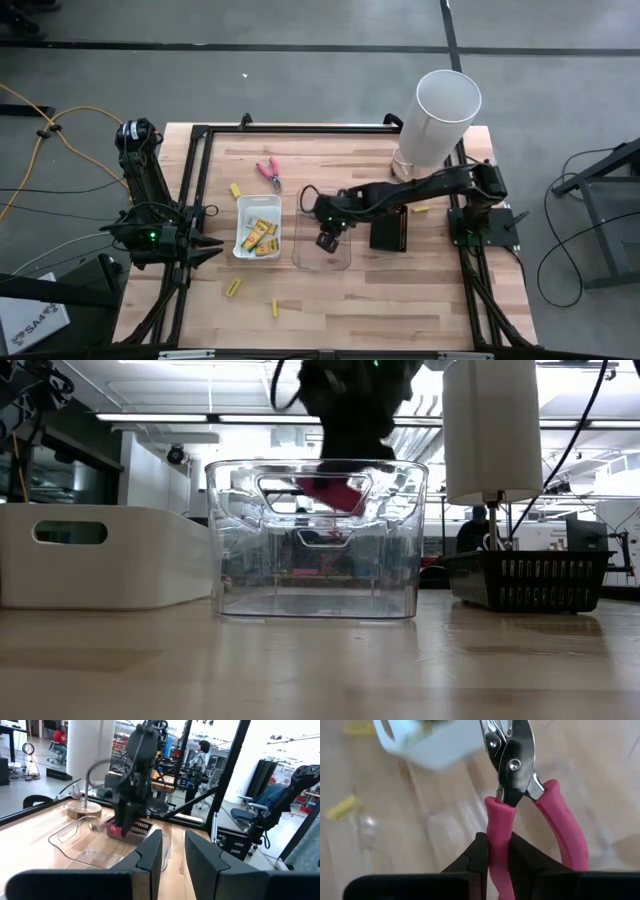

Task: Pick & Place School Supplies
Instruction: Put the pink punch plier into the transparent bin

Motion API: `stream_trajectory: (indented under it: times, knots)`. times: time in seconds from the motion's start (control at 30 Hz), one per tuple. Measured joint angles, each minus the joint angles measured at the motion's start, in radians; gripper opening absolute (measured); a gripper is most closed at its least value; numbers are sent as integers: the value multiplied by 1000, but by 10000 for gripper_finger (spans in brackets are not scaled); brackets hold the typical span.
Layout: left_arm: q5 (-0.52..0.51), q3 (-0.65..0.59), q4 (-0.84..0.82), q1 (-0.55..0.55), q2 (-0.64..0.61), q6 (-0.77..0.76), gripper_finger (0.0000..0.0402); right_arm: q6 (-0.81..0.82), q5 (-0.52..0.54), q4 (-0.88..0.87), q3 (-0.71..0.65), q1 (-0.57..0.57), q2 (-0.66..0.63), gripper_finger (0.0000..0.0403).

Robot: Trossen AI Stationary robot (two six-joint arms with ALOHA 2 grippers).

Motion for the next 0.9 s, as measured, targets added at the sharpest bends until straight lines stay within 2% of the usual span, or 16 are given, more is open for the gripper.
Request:
stream_trajectory:
  times: [0.6,0.9]
  knots:
    - [2,0,-7,0,0,-11,81,51,-105,-65,-2,-38,141,42]
    - [2,0,-9,0,0,-12,81,30,-135,-51,-2,-50,165,46]
